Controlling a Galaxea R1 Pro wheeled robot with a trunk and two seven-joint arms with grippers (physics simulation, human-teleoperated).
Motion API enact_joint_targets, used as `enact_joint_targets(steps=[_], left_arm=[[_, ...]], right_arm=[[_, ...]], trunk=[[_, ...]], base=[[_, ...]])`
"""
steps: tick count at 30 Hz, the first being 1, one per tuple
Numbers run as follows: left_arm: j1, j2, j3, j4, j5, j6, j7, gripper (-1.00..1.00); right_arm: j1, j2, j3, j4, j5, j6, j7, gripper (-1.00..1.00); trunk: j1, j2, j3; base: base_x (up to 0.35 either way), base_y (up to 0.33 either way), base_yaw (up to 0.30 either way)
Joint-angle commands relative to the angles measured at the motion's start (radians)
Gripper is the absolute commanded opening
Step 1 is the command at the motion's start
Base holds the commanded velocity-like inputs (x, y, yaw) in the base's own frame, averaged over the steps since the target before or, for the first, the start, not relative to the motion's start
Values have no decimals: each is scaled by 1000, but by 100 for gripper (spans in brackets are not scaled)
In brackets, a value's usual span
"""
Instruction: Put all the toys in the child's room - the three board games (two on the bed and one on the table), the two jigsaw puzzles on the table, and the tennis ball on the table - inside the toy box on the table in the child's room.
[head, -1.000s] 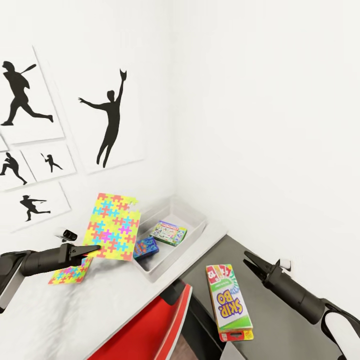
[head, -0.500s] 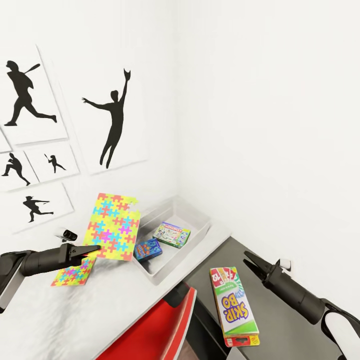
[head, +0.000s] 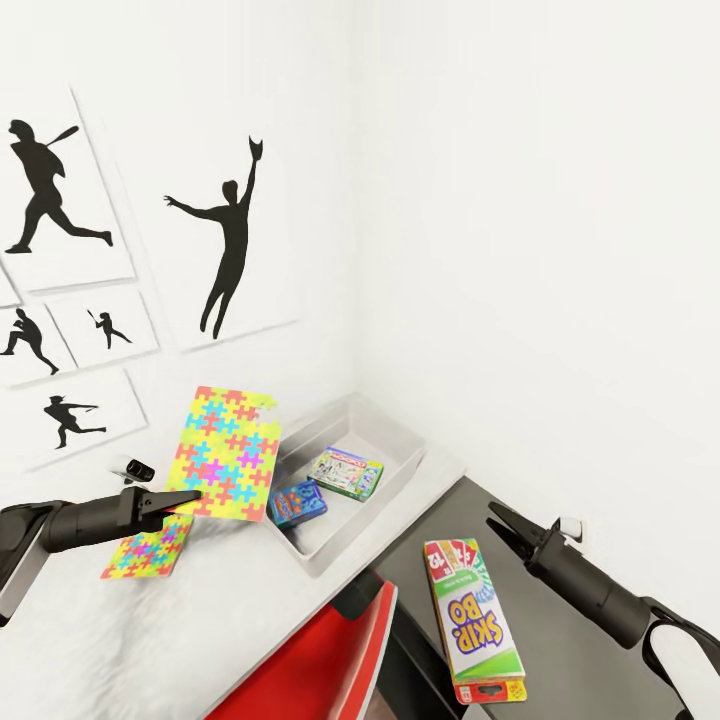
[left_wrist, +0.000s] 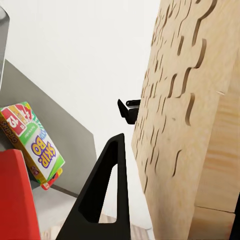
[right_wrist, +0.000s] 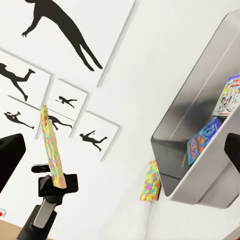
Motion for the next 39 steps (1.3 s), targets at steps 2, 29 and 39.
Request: enact_joint_targets(steps=[2,29,39], left_arm=[[-1,0,0,0,0,11,-4,-100],[-363,-189,-70,299,-89,11,279,-100],[-659,-386,-152,618,-309,1,593,-100]], right_arm=[[0,0,-1,0,-4,7,0,100],[0,0,-1,0,-4,10,2,100],[-1,-1,-9,0,-4,11,10,100]], trunk=[[1,-2,-2],[1,-2,-2],[1,-2,-2]], base=[[2,1,0],[6,-3,0],[0,0,0]])
